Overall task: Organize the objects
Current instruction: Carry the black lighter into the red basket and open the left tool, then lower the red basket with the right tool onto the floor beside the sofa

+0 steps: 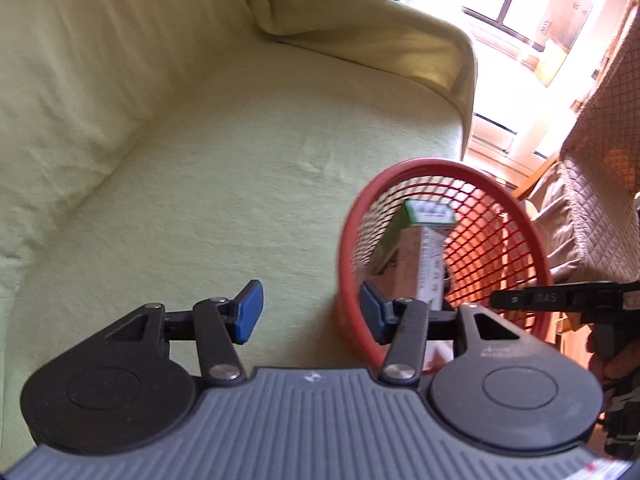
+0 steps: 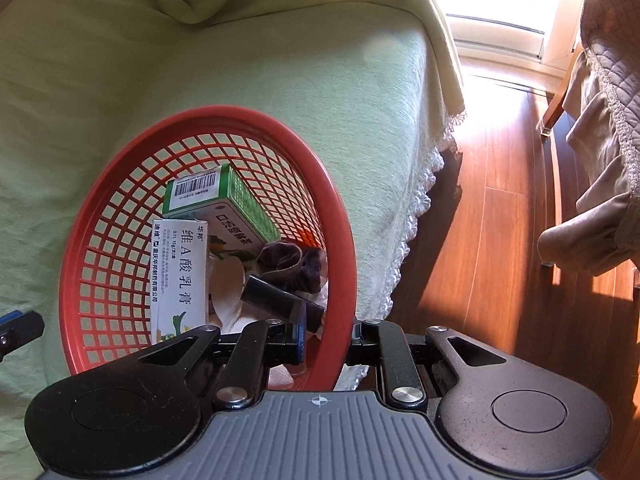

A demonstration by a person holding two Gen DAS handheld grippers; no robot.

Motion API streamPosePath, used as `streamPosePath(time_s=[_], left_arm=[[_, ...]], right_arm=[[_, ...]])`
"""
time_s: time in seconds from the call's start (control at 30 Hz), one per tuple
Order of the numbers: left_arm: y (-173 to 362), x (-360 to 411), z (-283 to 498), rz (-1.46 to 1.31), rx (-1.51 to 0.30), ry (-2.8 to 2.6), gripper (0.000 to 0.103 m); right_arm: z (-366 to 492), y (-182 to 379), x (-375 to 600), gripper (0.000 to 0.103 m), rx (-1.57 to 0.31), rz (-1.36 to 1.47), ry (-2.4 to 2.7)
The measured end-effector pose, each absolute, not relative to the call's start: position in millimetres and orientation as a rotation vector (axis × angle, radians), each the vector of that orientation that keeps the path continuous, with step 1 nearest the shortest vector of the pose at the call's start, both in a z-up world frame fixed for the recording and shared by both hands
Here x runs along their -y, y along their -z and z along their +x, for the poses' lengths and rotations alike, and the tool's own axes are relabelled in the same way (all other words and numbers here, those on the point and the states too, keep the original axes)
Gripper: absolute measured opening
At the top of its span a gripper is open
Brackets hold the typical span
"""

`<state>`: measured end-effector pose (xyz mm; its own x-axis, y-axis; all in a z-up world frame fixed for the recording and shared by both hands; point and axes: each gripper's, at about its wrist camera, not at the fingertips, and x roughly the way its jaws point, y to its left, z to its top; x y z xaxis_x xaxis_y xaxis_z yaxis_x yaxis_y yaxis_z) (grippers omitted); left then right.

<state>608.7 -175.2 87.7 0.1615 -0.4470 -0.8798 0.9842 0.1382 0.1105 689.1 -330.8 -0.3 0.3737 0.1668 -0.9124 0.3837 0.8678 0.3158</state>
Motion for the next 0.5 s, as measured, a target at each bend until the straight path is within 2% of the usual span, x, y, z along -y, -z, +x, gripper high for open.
streamPosePath(time_s=[0.03, 0.07, 0.5], left_arm=[[-86.6, 170.1, 616.5, 0.845, -0.813, 1.186, 0.049], [-85.3, 163.6, 625.0, 0.843, -0.815, 1.153, 0.049], [-71.4, 75.6, 642.5, 0.793, -0.901, 0.975, 0.05]], right_arm=[[688.1, 1.1, 332.1, 0.013, -1.192, 0.545, 0.15], [686.9, 0.5, 333.9, 0.006, -1.189, 0.552, 0.158], [659.6, -11.3, 366.5, 0.006, -1.159, 0.695, 0.172]])
